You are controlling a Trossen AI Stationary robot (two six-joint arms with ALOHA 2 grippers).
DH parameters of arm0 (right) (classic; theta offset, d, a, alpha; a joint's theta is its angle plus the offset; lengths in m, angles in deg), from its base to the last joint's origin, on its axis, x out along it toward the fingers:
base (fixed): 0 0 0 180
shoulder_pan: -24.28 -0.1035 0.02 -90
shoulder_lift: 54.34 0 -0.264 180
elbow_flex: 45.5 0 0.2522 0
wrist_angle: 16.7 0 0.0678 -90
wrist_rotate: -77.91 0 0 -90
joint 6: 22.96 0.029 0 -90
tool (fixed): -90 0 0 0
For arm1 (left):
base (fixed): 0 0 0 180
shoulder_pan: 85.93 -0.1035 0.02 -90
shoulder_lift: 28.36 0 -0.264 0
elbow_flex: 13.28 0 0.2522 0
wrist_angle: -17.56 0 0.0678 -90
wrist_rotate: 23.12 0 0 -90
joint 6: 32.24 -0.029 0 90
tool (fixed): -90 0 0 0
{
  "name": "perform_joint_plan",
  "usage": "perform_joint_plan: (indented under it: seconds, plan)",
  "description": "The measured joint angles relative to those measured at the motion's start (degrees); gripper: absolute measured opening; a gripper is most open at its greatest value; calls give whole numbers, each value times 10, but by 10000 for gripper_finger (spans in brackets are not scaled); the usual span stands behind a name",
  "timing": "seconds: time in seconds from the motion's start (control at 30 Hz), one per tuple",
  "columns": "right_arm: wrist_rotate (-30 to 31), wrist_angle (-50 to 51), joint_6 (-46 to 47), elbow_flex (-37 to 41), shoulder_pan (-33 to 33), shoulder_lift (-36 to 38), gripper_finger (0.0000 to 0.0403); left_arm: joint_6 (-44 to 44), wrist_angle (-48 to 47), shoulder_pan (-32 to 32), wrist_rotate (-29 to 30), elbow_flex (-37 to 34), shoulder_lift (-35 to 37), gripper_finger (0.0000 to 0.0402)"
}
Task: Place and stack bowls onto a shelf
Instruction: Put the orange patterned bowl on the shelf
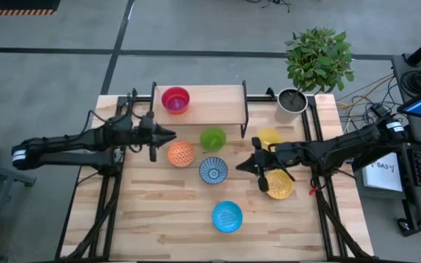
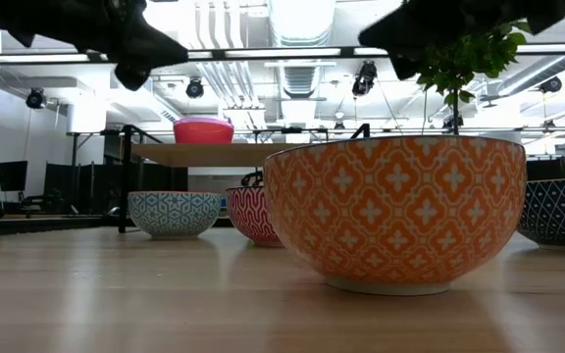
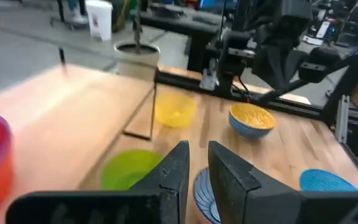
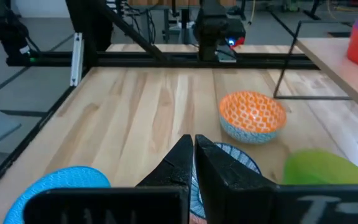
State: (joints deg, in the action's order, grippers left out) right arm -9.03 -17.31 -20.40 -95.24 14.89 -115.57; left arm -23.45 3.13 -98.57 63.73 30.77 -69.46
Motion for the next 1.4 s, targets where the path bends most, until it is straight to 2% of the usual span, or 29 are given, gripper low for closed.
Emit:
perform_joint_plan:
  seconds: [0.17,0.47,0.67,0.8,1.03,1.17,1.4]
  plan:
    - [-1,-2,-2,30,-1,24,9,42,-83,2,10,61,-45,40]
    - [-3,-8,2,84,-6,66,9,18,-337,27,12,224,-175,40]
    - [-3,-10,-8,107,-5,92,9,-15,-397,84,13,272,-273,40]
    - [-5,-10,-11,114,-5,113,9,-30,-403,117,45,289,-325,40]
    - [-6,-9,-12,122,-5,139,9,-21,-453,132,55,306,-398,45]
    - [-7,-9,-12,124,-5,140,9,-7,-461,132,55,308,-425,74]
    - [-7,-9,-24,124,-5,139,9,-3,-460,132,56,308,-470,161]
